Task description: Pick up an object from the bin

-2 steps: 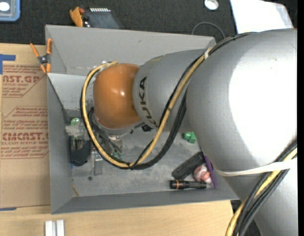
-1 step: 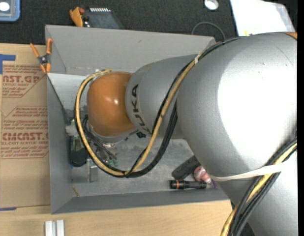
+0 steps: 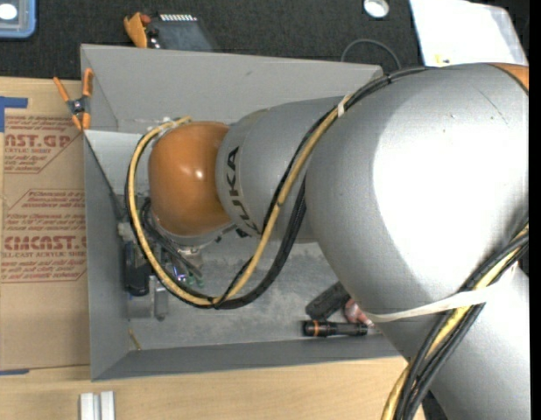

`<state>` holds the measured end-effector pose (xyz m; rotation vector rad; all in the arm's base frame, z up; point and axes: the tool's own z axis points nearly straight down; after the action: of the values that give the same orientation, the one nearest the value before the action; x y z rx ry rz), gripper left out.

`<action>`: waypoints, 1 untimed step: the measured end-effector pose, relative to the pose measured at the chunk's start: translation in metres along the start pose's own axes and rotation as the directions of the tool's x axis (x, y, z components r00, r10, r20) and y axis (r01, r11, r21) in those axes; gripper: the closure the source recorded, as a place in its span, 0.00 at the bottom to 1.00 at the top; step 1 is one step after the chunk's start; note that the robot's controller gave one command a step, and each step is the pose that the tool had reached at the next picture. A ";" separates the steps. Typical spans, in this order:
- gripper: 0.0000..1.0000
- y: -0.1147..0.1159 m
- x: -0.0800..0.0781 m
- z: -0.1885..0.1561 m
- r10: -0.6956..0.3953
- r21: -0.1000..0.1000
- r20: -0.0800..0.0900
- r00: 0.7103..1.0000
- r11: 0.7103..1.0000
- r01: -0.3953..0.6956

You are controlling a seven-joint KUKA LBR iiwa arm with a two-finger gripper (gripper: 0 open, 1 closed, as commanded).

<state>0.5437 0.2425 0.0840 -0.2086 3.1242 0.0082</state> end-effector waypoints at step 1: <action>0.00 -0.016 0.004 -0.051 -0.008 0.002 -0.010 1.000 1.000 0.008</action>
Offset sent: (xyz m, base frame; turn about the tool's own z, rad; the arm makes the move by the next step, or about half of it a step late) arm 0.0360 -0.0159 0.1149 0.0130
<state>0.5415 0.2257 0.1345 -0.2212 3.1331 0.0038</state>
